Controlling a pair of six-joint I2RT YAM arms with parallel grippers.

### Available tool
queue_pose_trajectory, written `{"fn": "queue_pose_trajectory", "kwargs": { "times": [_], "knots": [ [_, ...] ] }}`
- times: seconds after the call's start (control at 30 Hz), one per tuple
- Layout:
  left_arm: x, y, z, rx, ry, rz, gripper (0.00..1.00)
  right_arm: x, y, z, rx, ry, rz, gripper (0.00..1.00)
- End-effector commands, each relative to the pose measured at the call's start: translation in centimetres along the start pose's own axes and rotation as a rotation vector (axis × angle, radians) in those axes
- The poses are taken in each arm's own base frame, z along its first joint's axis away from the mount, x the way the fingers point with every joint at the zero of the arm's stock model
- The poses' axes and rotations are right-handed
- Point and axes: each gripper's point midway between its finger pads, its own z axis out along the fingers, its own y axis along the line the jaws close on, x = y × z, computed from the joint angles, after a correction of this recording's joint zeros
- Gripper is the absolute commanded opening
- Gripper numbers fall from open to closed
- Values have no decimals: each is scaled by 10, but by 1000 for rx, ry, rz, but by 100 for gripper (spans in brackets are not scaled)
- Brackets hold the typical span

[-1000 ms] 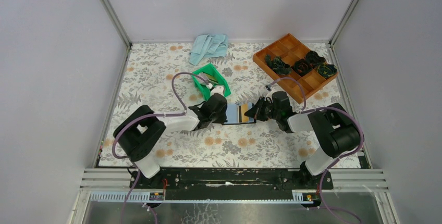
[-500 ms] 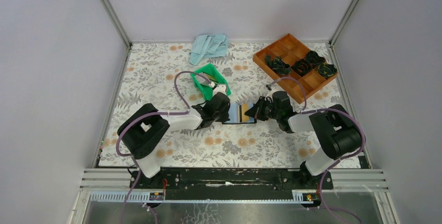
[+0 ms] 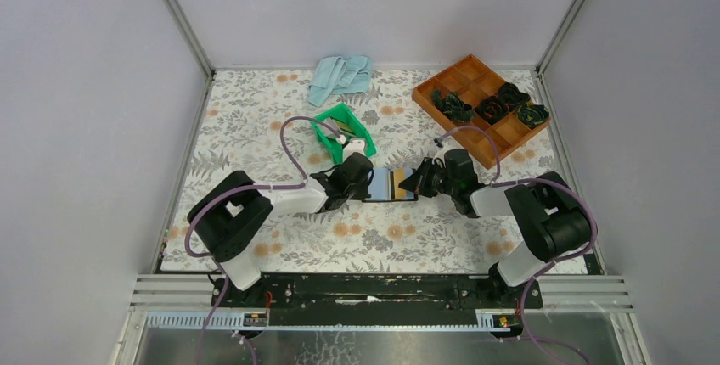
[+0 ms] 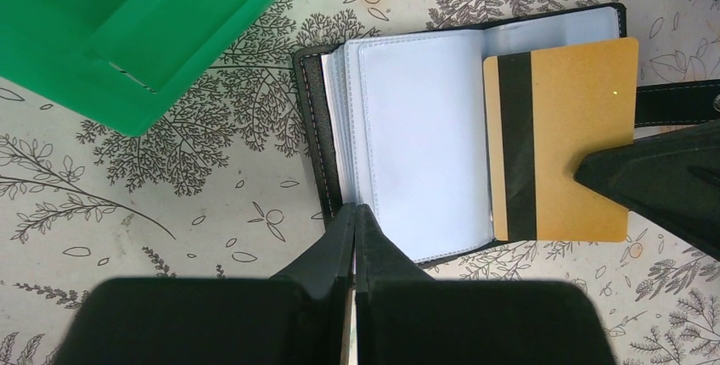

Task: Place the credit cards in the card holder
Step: Insert the credit card into the card holder.

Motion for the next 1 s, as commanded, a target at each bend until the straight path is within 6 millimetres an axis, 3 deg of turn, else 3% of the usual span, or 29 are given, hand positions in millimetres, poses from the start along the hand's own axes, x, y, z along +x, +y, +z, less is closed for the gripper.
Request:
{"fn": "queue_pose_trajectory", "kwargs": {
  "times": [0.0,0.4,0.97],
  "knots": [
    [14,23,-3,-84,36,38,0,-6,4,0,-5,-28,-13,0],
    [17,23,0,-85,46,38,0,-8,14,3,-70,-49,30,0],
    [21,25,1,-89,54,41,0,-2,10,7,-94,-65,110,0]
  ]
}}
